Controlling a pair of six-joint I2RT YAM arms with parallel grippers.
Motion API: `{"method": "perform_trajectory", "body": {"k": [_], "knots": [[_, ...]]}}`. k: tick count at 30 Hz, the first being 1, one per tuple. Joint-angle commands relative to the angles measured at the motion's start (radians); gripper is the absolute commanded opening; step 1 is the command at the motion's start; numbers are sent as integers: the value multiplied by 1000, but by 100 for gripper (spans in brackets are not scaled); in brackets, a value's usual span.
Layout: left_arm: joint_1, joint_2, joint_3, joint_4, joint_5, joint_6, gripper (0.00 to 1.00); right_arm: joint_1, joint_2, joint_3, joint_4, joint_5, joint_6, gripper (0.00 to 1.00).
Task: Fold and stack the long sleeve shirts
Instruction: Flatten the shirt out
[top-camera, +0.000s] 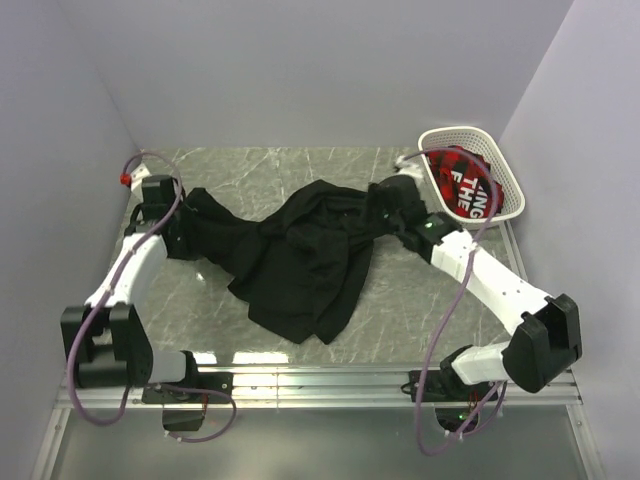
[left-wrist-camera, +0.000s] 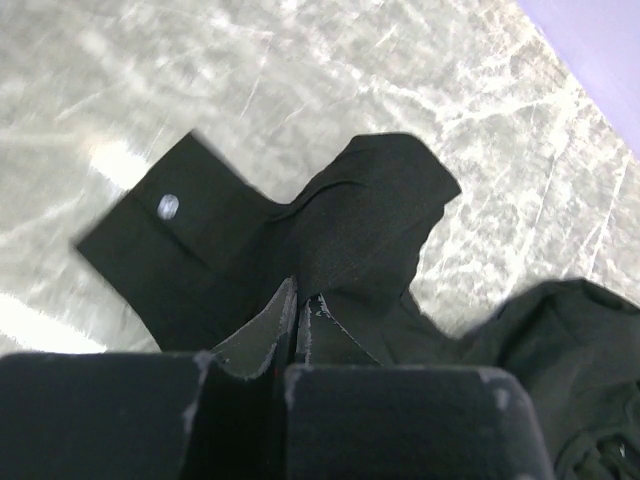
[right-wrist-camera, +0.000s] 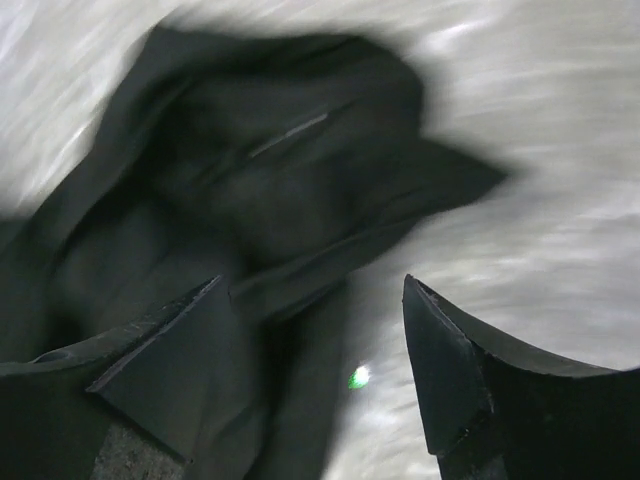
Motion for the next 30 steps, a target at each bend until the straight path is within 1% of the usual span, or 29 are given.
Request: {"method": "perform_trajectory", "body": {"k": [1, 2, 3, 4, 5, 6, 7, 8, 9, 10, 12, 13, 15, 16, 17, 18, 19, 20, 21, 22, 23, 24, 25, 26, 27, 28, 29, 30], "knots": [[2, 101, 136, 28, 18, 60, 1, 93, 10, -46, 72, -124, -45, 77], [2, 132, 168, 32, 18, 69, 0, 119, 24, -55, 79, -159, -34, 77], [3, 165, 244, 38, 15, 88, 0, 130, 36, -63, 84, -176, -19, 76], [3, 242, 291, 37, 6, 97, 1, 139, 59, -68, 102, -196, 6, 76], [2, 282, 393, 34, 4, 109, 1, 153, 71, -72, 115, -222, 15, 75], [2, 325, 449, 16, 4, 121, 1, 158, 84, -77, 124, -227, 26, 74], [2, 401, 502, 3, 9, 123, 5, 159, 106, -79, 136, -231, 49, 74], [3, 435, 595, -10, 15, 123, 9, 159, 120, -76, 141, -237, 58, 73], [0, 463, 630, -17, 23, 115, 14, 159, 131, -74, 145, -236, 67, 72], [0, 495, 653, -9, 32, 111, 32, 159, 148, -75, 167, -239, 90, 71], [-1, 500, 665, 5, 60, 89, 56, 159, 163, -74, 193, -257, 109, 71], [-1, 482, 655, 17, 72, 82, 71, 161, 180, -71, 208, -262, 127, 71], [-9, 447, 592, 22, 90, 57, 82, 159, 196, -68, 224, -274, 149, 71], [-9, 399, 563, 20, 95, 45, 89, 159, 206, -65, 239, -279, 153, 71], [-9, 372, 497, 3, 110, 31, 92, 159, 211, -66, 247, -285, 156, 71], [-14, 311, 459, -7, 119, -5, 95, 161, 216, -66, 257, -297, 162, 71], [-14, 275, 414, -17, 130, -26, 95, 161, 223, -66, 262, -303, 166, 71], [-17, 238, 314, -23, 153, -47, 95, 159, 223, -65, 264, -305, 169, 71], [-32, 198, 255, -21, 185, -84, 95, 161, 226, -68, 268, -305, 173, 71], [-44, 118, 195, -15, 198, -101, 95, 159, 229, -71, 271, -302, 175, 71], [-46, 79, 81, -12, 201, -118, 94, 159, 228, -71, 274, -302, 176, 71], [-110, 43, 28, -17, 202, -144, 94, 161, 228, -80, 279, -300, 179, 71], [-133, -15, -20, -23, 205, -159, 94, 159, 228, -83, 285, -300, 179, 71], [-156, -41, -101, -32, 205, -174, 93, 159, 226, -88, 290, -302, 181, 71], [-196, -67, -139, -47, 210, -212, 93, 159, 228, -89, 294, -306, 184, 71], [-213, -116, -175, -52, 213, -231, 92, 159, 232, -89, 299, -308, 186, 71], [-228, -141, -240, -58, 208, -254, 92, 159, 232, -91, 302, -310, 187, 71], [-256, -165, -270, -58, 198, -288, 91, 159, 234, -94, 307, -310, 189, 71]]}}
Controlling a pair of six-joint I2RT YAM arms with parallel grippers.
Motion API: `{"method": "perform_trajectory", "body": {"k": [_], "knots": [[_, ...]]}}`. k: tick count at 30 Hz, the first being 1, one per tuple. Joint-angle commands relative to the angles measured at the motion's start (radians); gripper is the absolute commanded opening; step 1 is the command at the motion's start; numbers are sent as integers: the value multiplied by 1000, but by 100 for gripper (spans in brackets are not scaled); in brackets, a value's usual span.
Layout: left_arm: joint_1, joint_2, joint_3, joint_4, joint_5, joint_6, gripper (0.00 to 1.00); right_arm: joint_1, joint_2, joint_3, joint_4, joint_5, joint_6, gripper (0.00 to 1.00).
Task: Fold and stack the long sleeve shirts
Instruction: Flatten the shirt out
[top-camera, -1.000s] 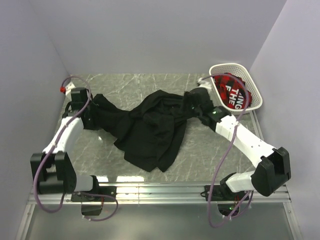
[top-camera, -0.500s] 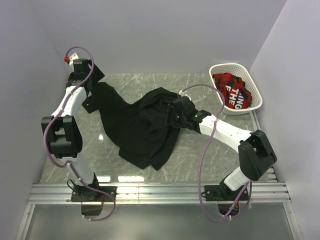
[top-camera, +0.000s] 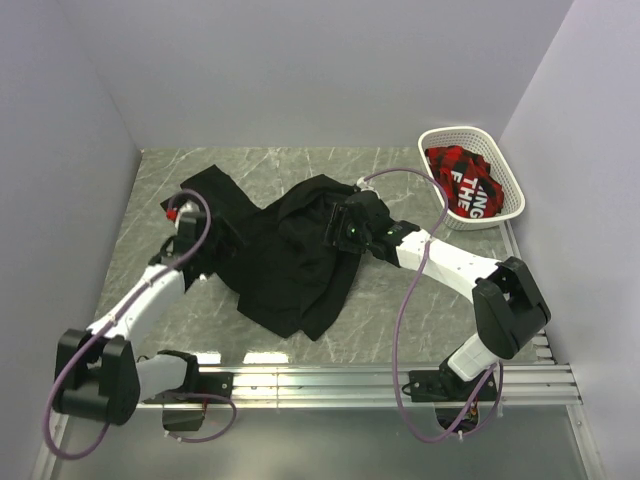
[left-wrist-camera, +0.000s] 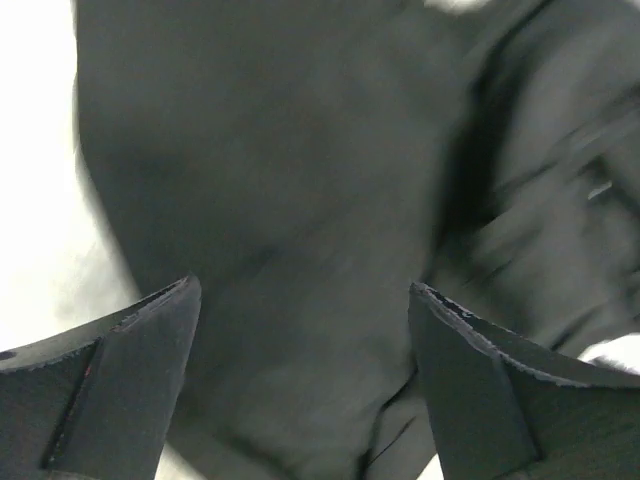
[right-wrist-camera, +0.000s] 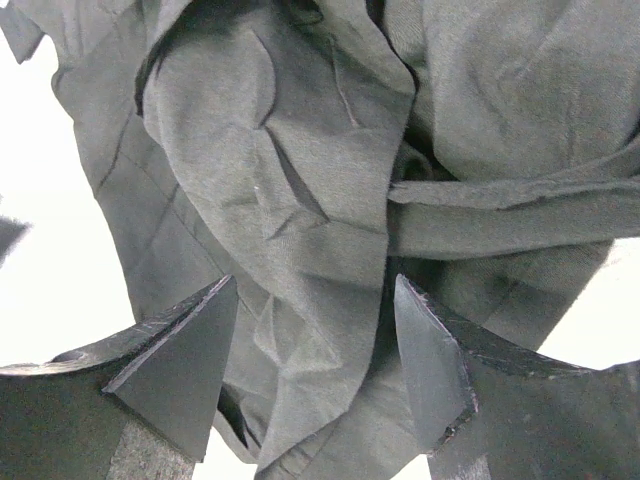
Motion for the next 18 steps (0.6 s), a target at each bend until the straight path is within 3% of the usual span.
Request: {"method": "perform_trajectory", "body": {"k": [1, 4, 11, 18], "knots": [[-53, -108, -115, -17, -37, -133, 90, 5, 16, -16, 57, -5, 16, 71], [-65, -145, -202, -14, -65, -180, 87, 2, 20, -25, 71, -5, 16, 71], [-81, -51, -222, 20, -19, -200, 86, 2, 28, -34, 90, -5, 18, 71], [-99, 14, -254, 67, 12, -236, 77, 1, 33, -36, 99, -3, 18, 70]]}}
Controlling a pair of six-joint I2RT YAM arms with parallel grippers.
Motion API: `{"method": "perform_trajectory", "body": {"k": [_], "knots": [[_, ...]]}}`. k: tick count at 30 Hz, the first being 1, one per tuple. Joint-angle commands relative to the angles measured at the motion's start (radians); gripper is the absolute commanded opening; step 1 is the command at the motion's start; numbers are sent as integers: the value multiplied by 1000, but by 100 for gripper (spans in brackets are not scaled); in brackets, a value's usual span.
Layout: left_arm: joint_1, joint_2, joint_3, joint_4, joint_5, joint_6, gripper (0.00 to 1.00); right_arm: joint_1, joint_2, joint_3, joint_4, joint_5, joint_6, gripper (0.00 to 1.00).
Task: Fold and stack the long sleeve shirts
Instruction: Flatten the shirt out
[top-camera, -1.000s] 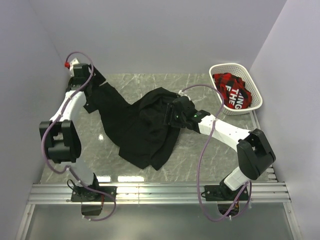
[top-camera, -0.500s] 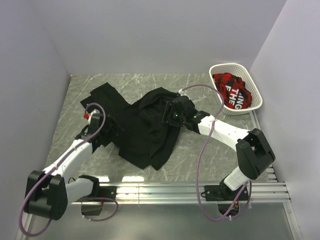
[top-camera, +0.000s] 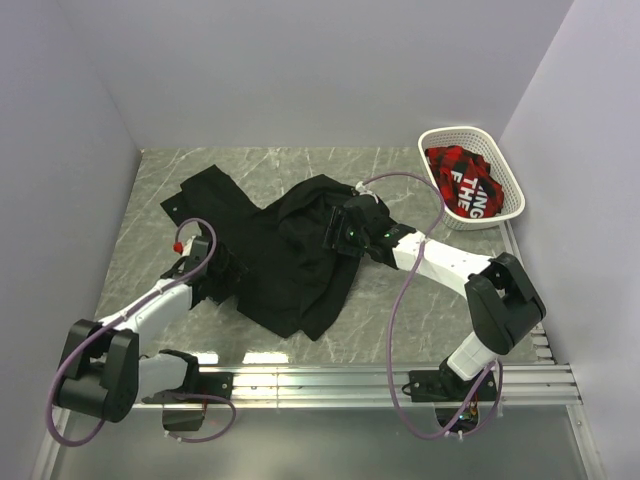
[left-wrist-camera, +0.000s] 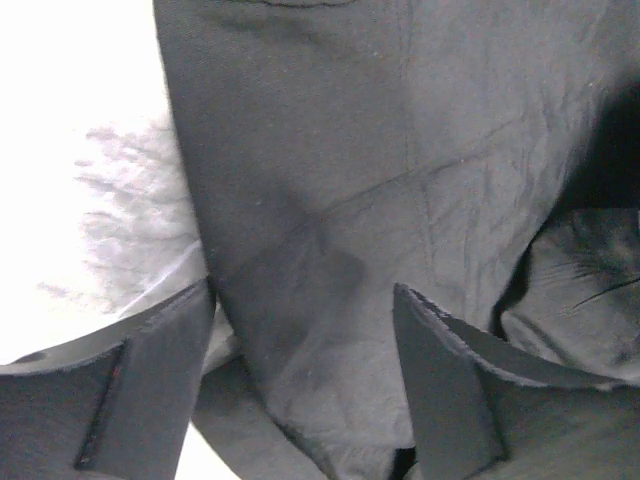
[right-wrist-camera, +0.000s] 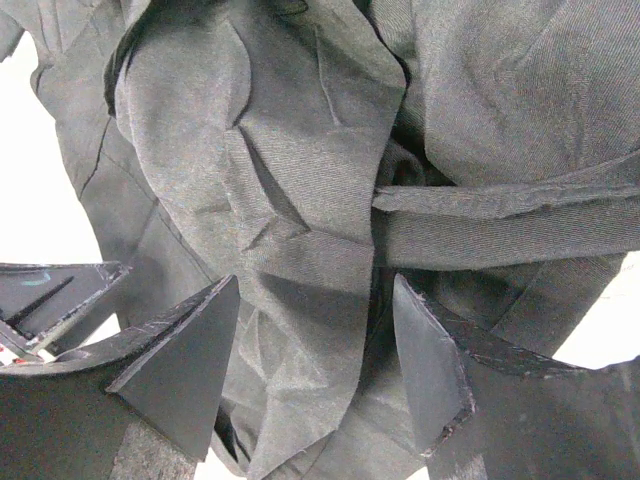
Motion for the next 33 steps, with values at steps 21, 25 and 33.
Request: {"method": "perform_trajectory", "body": {"k": [21, 25, 33], "knots": [[9, 91, 112, -54, -133, 124, 1, 2, 11, 27, 55, -7, -12, 7], [70, 126, 229, -140, -254, 230, 1, -12, -112, 26, -23, 118, -67, 0], [162, 300, 470, -221, -413, 391, 1, -35, -415, -54, -288, 255, -125, 0]]}}
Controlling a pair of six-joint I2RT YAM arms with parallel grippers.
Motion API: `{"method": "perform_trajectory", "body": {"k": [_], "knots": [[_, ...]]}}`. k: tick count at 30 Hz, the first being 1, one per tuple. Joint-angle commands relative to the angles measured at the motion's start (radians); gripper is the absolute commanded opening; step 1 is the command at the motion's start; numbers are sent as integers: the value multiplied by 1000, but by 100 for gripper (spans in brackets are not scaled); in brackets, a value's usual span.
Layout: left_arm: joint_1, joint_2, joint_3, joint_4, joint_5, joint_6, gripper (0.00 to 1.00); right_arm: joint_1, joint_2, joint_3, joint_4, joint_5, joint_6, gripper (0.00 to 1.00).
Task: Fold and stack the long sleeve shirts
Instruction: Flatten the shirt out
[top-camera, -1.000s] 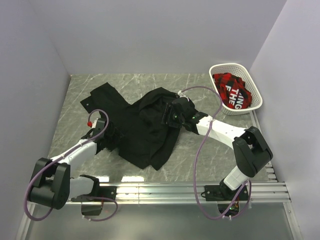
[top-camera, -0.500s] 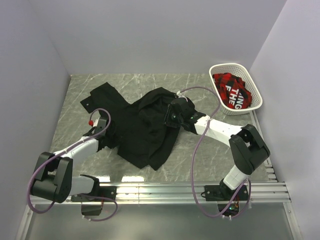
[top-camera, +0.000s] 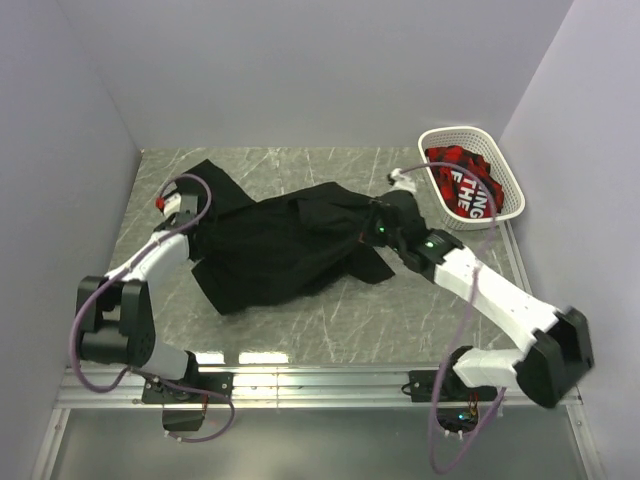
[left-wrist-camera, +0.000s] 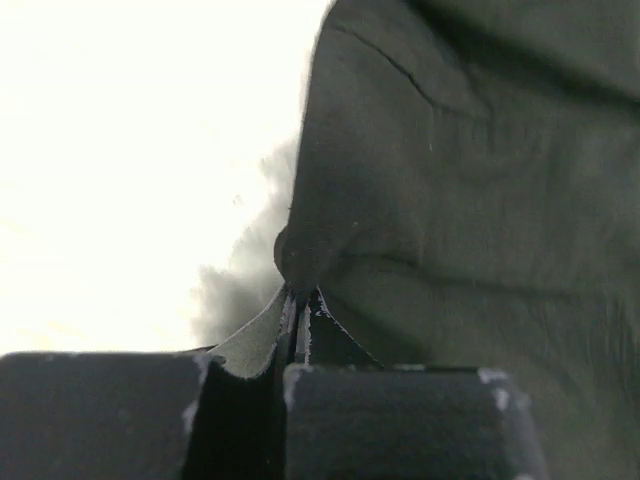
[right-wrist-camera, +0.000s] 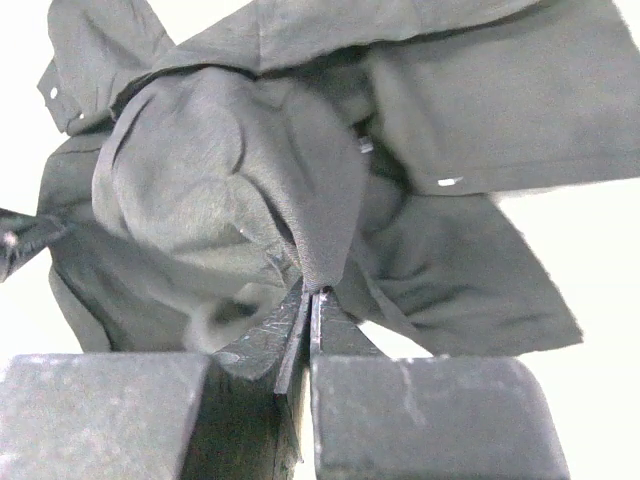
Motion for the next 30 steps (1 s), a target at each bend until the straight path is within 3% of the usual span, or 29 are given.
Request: {"method": "perform_trajectory", "body": {"k": [1, 5, 10, 12, 15, 16, 18, 19, 22, 23, 26, 30], "knots": [[26, 66, 119, -50, -146, 136, 1, -6, -129, -58, -166, 96, -34, 0], [52, 166, 217, -71, -186, 187, 1, -6, -277, -124, -323, 55, -34, 0], [81, 186, 256, -53, -201, 196, 1, 40, -419, -214, -396, -309, -102, 0], [102, 183, 260, -28, -190, 195, 2, 71, -454, -222, -433, -388, -114, 1], [138, 200, 274, -10, -189, 189, 4, 158, -442, -216, -491, -442, -133, 13], [144, 200, 276, -5, -187, 182, 5, 196, -433, -212, -500, -447, -149, 23], [162, 195, 269, 13, -169, 179, 6, 233, -382, -199, -528, -451, -171, 33], [165, 190, 268, 19, -163, 175, 6, 244, -361, -180, -537, -458, -194, 44], [171, 137, 234, 68, -164, 192, 16, 272, -267, -134, -568, -484, -254, 57], [174, 102, 225, 78, -167, 198, 30, 273, -235, -115, -575, -468, -261, 58], [182, 46, 210, 93, -157, 221, 59, 270, -201, -43, -559, -305, -251, 62], [182, -35, 194, 88, -71, 236, 78, 164, -140, 8, -484, -166, -229, 65]]}}
